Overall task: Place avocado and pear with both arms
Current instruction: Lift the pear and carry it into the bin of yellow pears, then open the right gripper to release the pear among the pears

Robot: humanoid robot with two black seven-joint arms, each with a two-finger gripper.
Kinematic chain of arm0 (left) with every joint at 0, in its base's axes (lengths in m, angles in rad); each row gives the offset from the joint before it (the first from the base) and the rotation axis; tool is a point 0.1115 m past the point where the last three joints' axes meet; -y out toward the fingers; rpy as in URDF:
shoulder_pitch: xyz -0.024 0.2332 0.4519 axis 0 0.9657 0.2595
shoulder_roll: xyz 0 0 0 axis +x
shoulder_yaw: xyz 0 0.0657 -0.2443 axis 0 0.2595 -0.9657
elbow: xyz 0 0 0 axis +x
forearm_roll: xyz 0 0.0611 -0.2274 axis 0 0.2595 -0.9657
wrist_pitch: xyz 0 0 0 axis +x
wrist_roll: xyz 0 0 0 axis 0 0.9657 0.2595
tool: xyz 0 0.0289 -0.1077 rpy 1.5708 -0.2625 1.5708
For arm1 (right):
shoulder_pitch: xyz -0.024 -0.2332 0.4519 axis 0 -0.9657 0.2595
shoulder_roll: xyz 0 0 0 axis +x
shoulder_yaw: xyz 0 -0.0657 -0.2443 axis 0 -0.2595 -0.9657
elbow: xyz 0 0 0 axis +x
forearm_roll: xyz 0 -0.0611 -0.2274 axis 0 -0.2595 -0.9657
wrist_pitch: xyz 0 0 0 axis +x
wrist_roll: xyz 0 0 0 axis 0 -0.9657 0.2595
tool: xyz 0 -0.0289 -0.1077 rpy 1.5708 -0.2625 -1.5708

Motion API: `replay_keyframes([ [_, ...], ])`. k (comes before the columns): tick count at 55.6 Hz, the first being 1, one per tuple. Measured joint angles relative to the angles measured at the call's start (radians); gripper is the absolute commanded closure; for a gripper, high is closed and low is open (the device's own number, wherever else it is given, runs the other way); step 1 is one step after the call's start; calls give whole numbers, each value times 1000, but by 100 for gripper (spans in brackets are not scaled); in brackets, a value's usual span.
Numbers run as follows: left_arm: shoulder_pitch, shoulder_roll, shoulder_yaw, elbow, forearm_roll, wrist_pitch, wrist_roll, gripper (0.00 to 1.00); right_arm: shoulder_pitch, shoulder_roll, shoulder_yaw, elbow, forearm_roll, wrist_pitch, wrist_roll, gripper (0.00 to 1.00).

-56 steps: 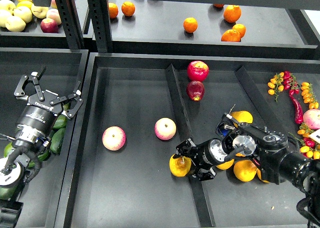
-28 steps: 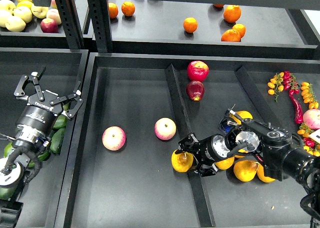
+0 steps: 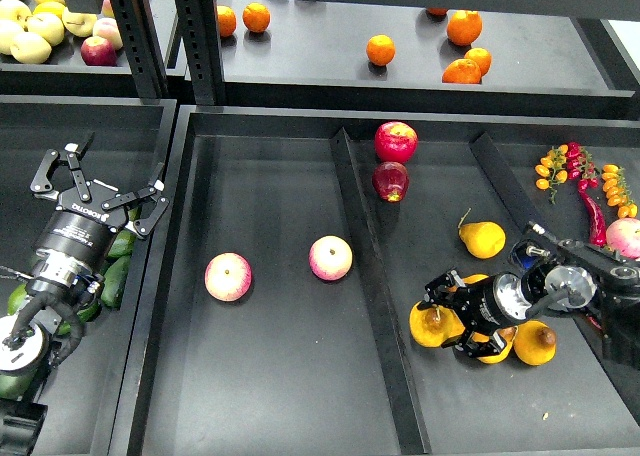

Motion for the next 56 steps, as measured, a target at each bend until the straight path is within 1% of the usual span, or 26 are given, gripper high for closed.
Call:
replay_keyframes([
  [7, 0, 0, 2, -1, 0, 1, 0, 0, -6, 2, 0, -2, -2, 0, 0, 55],
  [14, 0, 0, 2, -3, 0, 1, 0, 0, -11, -2, 0, -5, -2, 0, 0, 49],
  [16, 0, 0, 2, -3, 0, 1, -1, 0, -11, -3, 1, -5, -2, 0, 0, 45],
  [23, 0, 0, 2, -3, 0, 2, -1, 0, -10, -6, 2, -6, -1, 0, 0, 41],
  [38, 1, 0, 2, -3, 0, 2, -1, 0, -10, 5, 3, -11, -1, 0, 0, 36],
  [56, 1, 0, 2, -6, 0, 2, -1, 0, -12, 10, 3, -11, -2, 0, 0, 23],
])
